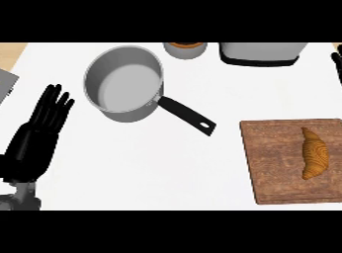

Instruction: Pick the croissant from the cutting board and place it in the pot

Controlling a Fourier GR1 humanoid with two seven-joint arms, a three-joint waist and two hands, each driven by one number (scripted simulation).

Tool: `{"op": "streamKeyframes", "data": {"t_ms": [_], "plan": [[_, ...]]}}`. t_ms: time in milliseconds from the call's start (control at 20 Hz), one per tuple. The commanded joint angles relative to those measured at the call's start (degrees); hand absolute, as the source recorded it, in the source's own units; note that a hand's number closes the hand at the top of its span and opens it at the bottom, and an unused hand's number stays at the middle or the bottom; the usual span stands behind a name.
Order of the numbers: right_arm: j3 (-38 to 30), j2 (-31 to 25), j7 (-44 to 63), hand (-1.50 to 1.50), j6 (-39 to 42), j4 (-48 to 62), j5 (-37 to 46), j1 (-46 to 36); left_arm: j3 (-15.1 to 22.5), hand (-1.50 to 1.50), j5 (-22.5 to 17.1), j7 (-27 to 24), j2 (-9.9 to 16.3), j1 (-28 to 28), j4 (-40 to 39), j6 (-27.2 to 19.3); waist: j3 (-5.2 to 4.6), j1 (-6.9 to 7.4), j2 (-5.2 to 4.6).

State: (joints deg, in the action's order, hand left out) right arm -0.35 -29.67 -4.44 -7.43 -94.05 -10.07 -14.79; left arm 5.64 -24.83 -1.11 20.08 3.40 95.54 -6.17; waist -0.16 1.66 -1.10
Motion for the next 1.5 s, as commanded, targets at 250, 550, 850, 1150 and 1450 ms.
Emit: {"op": "streamKeyframes", "data": {"t_ms": [250,550,850,1150,1450], "plan": [[-8.5,-7.7,1.1,-1.5,-9.3,16.6,12.0,8.8,7.6,0.0,1.6,7.4,-0.2,-3.1,-3.1,2.9,0.27,-3.51,0.09],[-2.7,-10.1,20.2,-1.5,-22.3,30.6,31.1,13.7,10.3,0.0,0.0,11.8,-1.7,-0.4,-3.4,4.1,0.09,-1.11,-0.11],[7.9,-13.8,42.0,-1.5,-11.5,15.8,41.8,12.7,12.7,0.0,2.0,13.7,-4.0,-1.6,-2.4,2.2,-0.09,-2.01,1.31],[10.0,-15.3,65.4,-1.5,4.7,-0.5,41.4,5.5,12.7,0.0,2.7,13.9,-2.8,-4.6,0.7,2.8,-0.06,-1.43,1.48],[7.8,-13.2,81.9,-1.5,17.5,-4.6,33.0,-4.1,11.2,0.0,3.1,13.6,-2.9,-2.5,-1.5,3.6,0.0,-1.09,1.16]]}}
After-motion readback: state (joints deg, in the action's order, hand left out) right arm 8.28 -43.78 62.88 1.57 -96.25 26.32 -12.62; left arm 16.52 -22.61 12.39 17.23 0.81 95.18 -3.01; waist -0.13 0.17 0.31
